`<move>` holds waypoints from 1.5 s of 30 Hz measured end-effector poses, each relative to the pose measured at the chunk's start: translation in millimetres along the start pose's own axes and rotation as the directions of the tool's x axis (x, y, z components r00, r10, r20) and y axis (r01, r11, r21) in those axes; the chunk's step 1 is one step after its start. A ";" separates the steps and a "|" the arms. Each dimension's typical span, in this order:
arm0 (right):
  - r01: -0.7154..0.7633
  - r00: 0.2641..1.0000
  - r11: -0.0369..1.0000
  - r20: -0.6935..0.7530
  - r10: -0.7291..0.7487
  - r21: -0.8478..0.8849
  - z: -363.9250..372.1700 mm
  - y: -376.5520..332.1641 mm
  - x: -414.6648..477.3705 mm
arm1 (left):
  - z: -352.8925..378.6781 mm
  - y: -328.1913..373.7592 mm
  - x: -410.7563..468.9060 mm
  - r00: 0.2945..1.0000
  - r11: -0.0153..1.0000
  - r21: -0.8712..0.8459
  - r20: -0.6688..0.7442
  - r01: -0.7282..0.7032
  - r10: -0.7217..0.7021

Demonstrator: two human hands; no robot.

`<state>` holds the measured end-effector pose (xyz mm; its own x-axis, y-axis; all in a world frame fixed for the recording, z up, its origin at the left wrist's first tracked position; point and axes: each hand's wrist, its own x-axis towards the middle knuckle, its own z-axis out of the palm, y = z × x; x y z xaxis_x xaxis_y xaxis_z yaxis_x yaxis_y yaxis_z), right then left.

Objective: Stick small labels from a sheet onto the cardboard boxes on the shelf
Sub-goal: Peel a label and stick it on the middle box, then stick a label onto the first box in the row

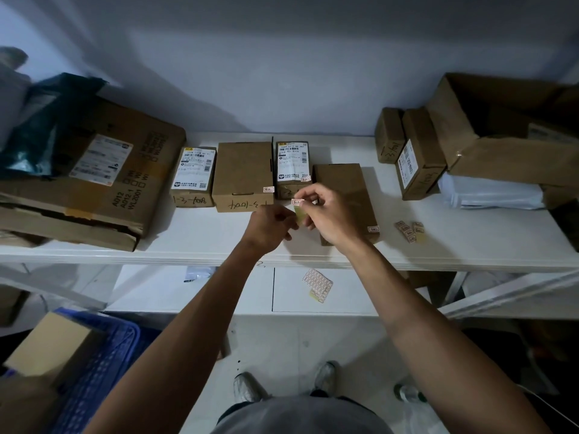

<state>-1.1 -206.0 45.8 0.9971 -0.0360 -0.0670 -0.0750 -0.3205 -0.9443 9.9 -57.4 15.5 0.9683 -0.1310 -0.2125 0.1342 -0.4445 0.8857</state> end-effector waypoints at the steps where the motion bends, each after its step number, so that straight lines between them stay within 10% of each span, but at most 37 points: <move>1: -0.001 1.000 1.000 -0.002 0.001 0.008 0.1 -0.1 0.1 | -0.4 -0.7 0.1 1.000 1.000 0.025 -0.010 -0.011 0.011; 23: 0.004 0.999 1.000 -0.032 -0.003 0.014 4.1 -1.1 4.5 | -24.8 15.3 -8.5 0.997 0.891 -0.450 -0.025 0.057 -0.076; 45: 0.144 0.989 0.978 0.068 -0.135 -0.151 70.0 -36.9 18.7 | -103.8 -7.1 -22.4 0.982 0.907 -0.418 -0.145 0.054 -0.125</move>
<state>21.3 -128.6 56.8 0.9966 0.0722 0.0390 0.0681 -0.4616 -0.8845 9.1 40.7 56.9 0.9642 0.0552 -0.2594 0.2617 -0.0393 0.9644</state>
